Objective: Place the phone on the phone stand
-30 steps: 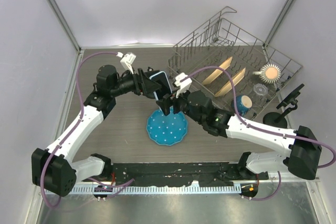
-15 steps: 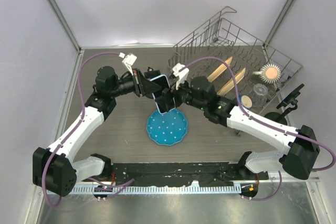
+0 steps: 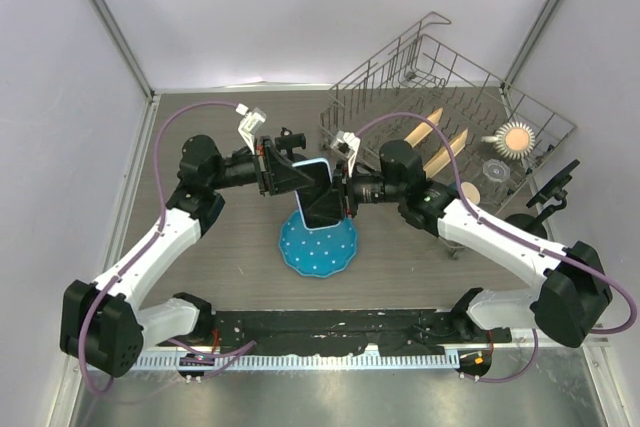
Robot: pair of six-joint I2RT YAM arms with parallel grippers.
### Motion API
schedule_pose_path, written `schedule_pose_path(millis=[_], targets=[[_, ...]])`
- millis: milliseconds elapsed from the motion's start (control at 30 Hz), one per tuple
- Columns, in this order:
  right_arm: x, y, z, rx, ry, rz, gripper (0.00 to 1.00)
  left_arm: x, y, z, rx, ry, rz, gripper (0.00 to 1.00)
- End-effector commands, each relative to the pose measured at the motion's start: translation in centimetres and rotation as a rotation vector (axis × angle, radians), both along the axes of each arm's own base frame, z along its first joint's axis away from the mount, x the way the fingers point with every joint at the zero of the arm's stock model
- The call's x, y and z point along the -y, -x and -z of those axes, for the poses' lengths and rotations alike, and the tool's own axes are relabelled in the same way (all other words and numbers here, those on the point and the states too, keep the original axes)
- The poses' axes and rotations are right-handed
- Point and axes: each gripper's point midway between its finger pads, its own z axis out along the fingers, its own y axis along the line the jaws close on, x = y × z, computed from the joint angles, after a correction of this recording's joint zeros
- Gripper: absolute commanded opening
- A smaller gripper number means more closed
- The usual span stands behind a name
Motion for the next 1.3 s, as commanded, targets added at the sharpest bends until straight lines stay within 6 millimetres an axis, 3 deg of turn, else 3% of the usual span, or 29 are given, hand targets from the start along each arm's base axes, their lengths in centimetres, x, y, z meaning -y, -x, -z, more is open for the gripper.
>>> schedule_pose_path(millis=[0, 33, 100, 133, 200, 300, 367, 400, 633, 767, 967, 1133, 1233, 1267], targets=[[-0.5, 2.5, -2.5, -0.003, -0.135, -0.144, 0.14, 0.0, 3.0, -4.3, 0.165, 0.08, 0.076, 0.0], [-0.5, 2.6, -2.7, 0.0, -0.143, -0.15, 0.05, 0.0, 3.2, -4.4, 0.172, 0.08, 0.08, 0.0], [-0.4, 2.6, -2.8, 0.015, -0.145, -0.147, 0.01, -0.1, 3.3, -4.5, 0.172, 0.079, 0.079, 0.0], [-0.2, 2.5, -3.0, 0.03, -0.146, -0.139, 0.01, 0.0, 3.2, -4.7, 0.174, 0.076, 0.075, 0.12], [0.2, 2.2, -2.9, 0.065, -0.136, -0.106, 0.01, 0.1, 3.0, -4.4, 0.145, 0.054, 0.078, 0.53], [0.6, 2.7, -3.2, 0.096, -0.138, -0.113, 0.01, 0.3, 3.1, -3.9, 0.11, 0.032, 0.12, 0.61], [0.8, 3.0, -3.3, 0.106, -0.142, -0.126, 0.01, 0.3, 3.3, -3.9, 0.103, 0.028, 0.141, 0.58], [0.9, 2.9, -3.4, 0.11, -0.141, -0.119, 0.01, 0.3, 3.3, -3.8, 0.098, 0.028, 0.146, 0.46], [0.8, 2.9, -2.9, 0.097, -0.132, -0.121, 0.01, 0.7, 3.9, -3.7, 0.093, 0.027, 0.187, 0.31], [0.6, 2.8, -3.1, 0.096, -0.139, -0.125, 0.01, 0.9, 4.3, -3.7, 0.096, 0.027, 0.203, 0.29], [0.2, 2.5, -3.3, 0.096, -0.15, -0.125, 0.01, 1.1, 4.8, -3.7, 0.101, 0.028, 0.218, 0.39], [0.1, 2.4, -3.3, 0.088, -0.156, -0.13, 0.01, 1.1, 5.1, -3.8, 0.111, 0.027, 0.228, 0.33], [-0.1, 2.6, -3.0, 0.075, -0.156, -0.137, 0.01, 1.1, 5.1, -3.9, 0.117, 0.028, 0.227, 0.21], [-0.1, 2.6, -2.9, 0.068, -0.156, -0.136, 0.01, 1.2, 5.2, -4.1, 0.127, 0.031, 0.222, 0.1]])
